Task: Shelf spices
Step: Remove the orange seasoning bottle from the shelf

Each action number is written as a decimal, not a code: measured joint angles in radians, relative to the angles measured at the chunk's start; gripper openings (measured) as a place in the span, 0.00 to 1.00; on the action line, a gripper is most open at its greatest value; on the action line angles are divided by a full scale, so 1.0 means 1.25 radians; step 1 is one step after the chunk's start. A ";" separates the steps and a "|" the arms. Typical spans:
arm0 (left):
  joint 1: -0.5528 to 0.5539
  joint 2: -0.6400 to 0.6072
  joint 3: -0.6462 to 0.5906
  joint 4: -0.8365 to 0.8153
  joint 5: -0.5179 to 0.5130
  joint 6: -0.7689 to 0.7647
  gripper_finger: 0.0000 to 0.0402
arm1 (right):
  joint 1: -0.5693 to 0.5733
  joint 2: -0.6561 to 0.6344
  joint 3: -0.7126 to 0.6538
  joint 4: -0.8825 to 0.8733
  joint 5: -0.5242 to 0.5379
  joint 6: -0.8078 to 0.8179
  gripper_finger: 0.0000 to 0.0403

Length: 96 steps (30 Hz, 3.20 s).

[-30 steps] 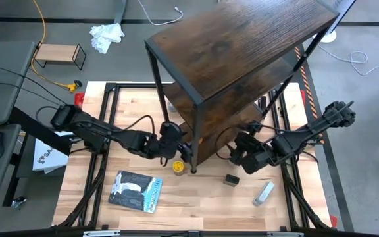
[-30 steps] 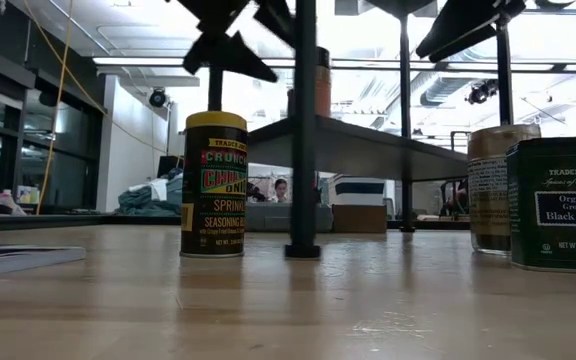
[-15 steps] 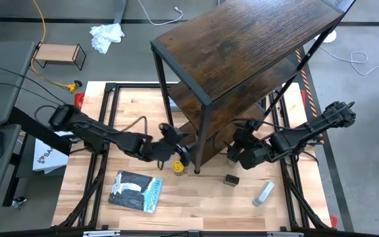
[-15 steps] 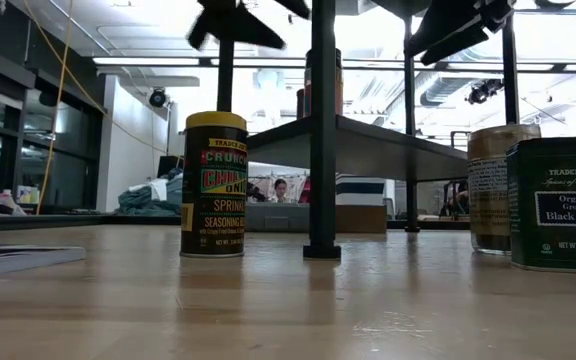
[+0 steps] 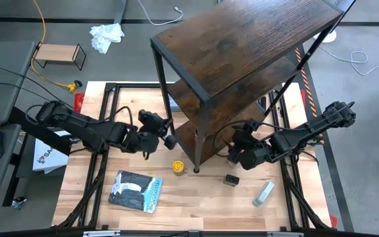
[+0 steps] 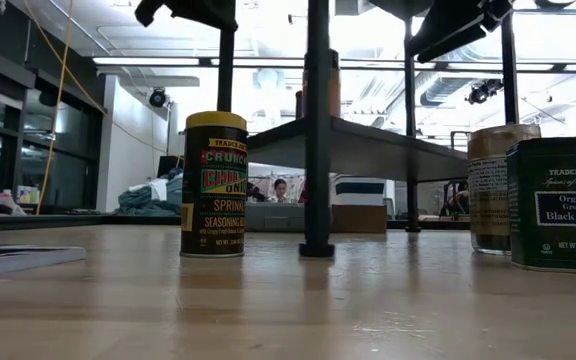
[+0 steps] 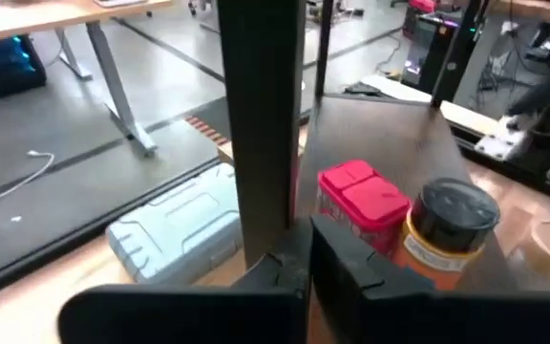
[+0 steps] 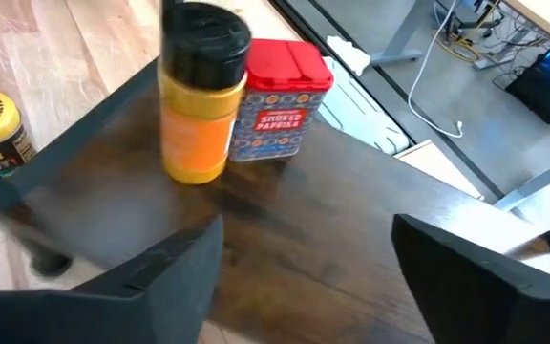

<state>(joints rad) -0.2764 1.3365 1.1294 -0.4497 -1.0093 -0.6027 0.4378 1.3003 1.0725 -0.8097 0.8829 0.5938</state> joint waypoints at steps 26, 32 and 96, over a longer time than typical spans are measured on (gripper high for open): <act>0.088 -0.285 0.000 -0.303 -0.038 -0.067 0.00 | -0.065 0.005 0.000 0.189 -0.036 0.034 0.62; 0.014 -0.260 0.000 -0.302 -0.073 -0.117 0.00 | -0.191 0.008 -0.066 0.415 -0.216 0.018 0.62; -0.026 -0.219 0.000 -0.322 -0.038 -0.150 0.00 | -0.293 0.096 -0.036 0.637 -0.365 -0.388 0.47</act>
<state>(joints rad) -0.3089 1.0622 1.1290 -0.8525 -1.0565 -0.7909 0.0715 1.4206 1.0274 -0.0136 0.4261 0.1081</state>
